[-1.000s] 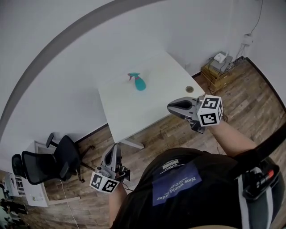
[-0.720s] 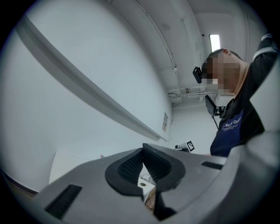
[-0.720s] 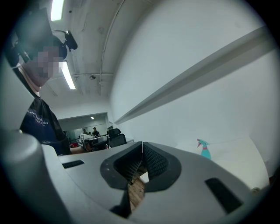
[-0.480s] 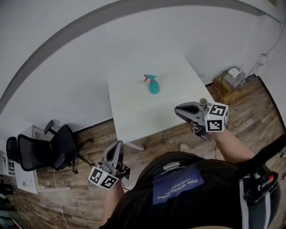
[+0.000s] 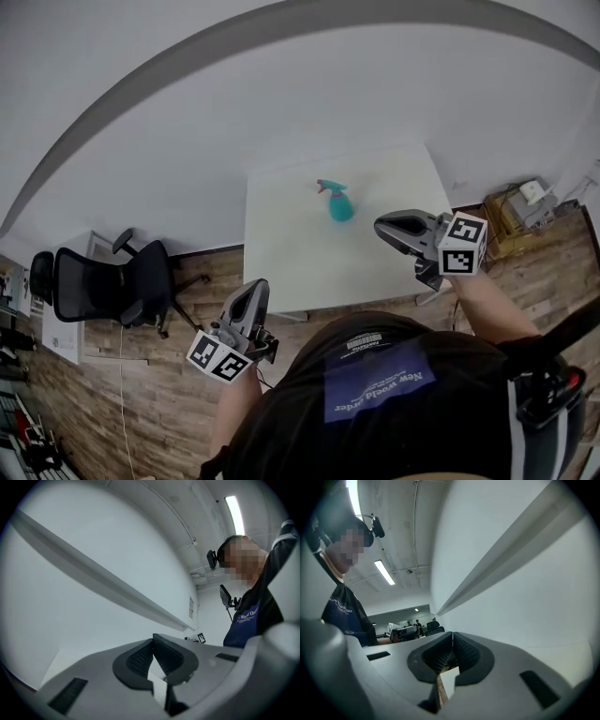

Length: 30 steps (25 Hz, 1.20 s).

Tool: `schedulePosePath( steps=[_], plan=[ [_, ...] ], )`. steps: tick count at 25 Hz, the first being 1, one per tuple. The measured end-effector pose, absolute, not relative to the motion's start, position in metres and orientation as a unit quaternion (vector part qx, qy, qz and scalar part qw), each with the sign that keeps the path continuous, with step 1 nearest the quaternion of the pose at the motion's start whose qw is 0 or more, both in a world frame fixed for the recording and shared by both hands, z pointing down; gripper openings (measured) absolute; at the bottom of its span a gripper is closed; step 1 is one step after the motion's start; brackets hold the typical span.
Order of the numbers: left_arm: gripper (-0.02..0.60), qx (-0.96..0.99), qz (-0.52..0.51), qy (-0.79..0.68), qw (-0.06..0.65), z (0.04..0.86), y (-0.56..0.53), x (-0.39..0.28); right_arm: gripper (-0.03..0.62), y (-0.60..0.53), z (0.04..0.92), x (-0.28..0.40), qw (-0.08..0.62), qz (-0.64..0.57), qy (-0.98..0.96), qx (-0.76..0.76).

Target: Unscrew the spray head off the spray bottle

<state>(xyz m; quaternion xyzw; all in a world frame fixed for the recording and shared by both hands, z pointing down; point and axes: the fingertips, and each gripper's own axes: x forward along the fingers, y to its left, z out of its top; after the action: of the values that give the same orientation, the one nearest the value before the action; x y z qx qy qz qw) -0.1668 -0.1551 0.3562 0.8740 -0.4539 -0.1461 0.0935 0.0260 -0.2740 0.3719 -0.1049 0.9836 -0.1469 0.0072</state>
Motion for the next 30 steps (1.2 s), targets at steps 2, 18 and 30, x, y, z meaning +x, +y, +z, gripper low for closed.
schedulePosePath(
  steps=[2, 18, 30],
  plan=[
    [0.003, 0.873, -0.143, -0.456, 0.094, 0.353, -0.172, -0.148, -0.003, -0.292, 0.375, 0.04, 0.01, -0.153, 0.983, -0.097],
    [0.003, 0.906, -0.118, -0.385, 0.129, 0.379, -0.259, -0.142, -0.003, -0.354, 0.412, 0.047, 0.014, -0.193, 0.97, -0.149],
    [0.003, 0.935, -0.125, -0.307, 0.123, 0.391, -0.314, -0.258, -0.002, -0.371, 0.394, -0.046, 0.01, -0.183, 0.955, -0.232]
  ],
)
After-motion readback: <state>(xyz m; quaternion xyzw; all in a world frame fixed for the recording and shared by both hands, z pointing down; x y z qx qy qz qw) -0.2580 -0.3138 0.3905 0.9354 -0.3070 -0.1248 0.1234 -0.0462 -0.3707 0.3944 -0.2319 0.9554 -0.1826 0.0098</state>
